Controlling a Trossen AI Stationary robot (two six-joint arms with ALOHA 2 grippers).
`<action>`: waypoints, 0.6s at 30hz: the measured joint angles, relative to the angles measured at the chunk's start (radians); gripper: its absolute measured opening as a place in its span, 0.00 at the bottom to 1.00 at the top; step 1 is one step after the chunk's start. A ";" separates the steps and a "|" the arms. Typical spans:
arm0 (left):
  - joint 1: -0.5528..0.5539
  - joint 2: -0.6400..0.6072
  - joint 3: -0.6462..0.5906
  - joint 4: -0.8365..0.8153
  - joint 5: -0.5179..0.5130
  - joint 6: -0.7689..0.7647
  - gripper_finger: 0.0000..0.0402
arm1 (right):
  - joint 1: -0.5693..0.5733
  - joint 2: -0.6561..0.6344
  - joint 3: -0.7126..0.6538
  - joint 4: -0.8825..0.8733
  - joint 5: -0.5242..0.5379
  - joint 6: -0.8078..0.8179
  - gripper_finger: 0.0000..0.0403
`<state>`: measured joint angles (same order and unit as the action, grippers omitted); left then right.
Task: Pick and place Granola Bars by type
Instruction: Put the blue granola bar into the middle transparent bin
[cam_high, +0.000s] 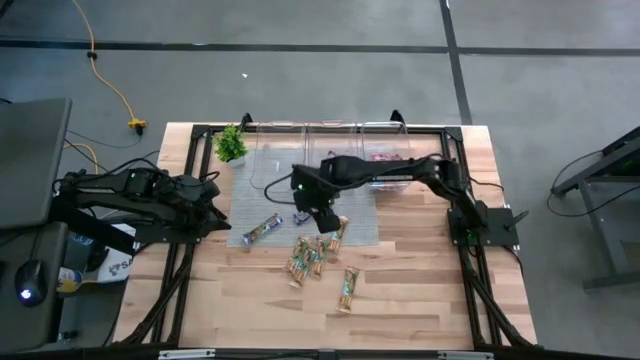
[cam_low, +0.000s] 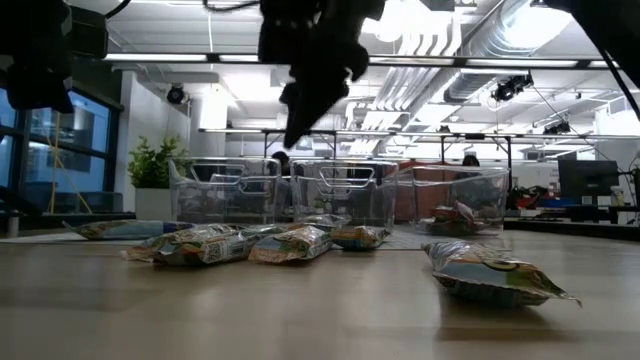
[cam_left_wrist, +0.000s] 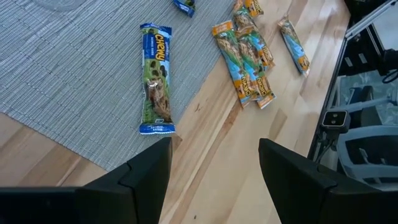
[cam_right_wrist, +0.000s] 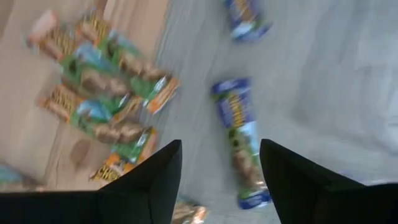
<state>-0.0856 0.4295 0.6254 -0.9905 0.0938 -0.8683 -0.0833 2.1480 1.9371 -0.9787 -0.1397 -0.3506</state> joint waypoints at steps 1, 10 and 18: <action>0.000 0.000 0.000 0.000 0.000 0.003 0.58 | 0.000 0.013 -0.005 -0.008 -0.011 -0.008 0.50; 0.000 0.000 0.000 -0.002 -0.008 0.001 0.58 | -0.001 0.110 -0.006 0.005 -0.028 -0.075 0.50; 0.000 0.000 0.000 -0.002 -0.018 -0.001 0.58 | -0.024 0.142 -0.003 0.025 -0.025 -0.099 0.50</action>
<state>-0.0853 0.4294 0.6254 -0.9929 0.0757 -0.8688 -0.1073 2.2902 1.9339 -0.9535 -0.1649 -0.4500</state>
